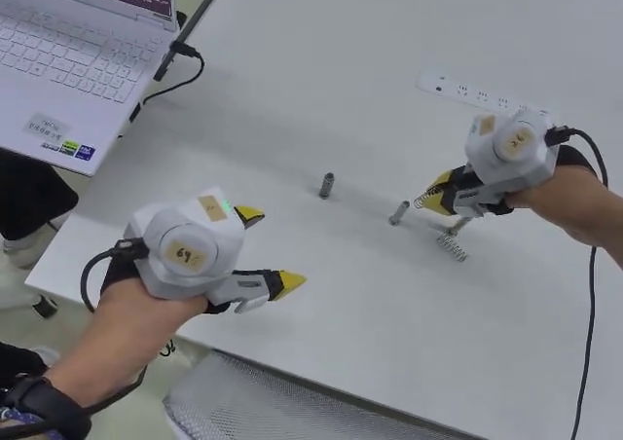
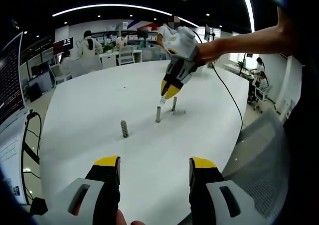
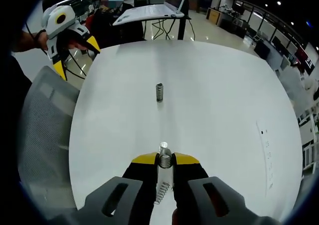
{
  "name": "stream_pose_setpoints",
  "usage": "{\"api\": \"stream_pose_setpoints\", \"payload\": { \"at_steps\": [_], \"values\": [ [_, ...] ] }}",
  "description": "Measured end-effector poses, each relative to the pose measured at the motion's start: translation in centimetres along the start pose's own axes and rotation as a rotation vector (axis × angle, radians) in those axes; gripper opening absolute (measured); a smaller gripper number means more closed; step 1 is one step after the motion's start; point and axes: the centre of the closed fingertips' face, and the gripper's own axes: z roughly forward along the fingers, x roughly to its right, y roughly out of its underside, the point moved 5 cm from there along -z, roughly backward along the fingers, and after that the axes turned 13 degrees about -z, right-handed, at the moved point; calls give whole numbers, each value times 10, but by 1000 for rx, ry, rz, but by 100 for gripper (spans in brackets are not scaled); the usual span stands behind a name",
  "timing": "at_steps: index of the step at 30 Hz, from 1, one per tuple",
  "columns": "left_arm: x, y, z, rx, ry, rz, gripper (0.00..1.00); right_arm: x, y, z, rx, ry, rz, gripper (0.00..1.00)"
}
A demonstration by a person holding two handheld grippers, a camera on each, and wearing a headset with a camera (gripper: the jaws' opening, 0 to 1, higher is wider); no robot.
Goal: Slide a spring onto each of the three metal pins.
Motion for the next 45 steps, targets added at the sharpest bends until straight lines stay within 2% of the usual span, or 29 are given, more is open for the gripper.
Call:
{"api": "stream_pose_setpoints", "payload": {
  "at_steps": [7,16,45],
  "values": [
    [-2,-1,-1,3,-4,-8,51,0,-5,8,-3,-23,-16,9],
    [-4,4,-1,-8,-8,-19,50,1,-6,14,-10,-48,-23,9],
    [-7,7,-2,-14,-11,-37,50,-1,-4,39,-45,-106,-50,9]
  ]
}}
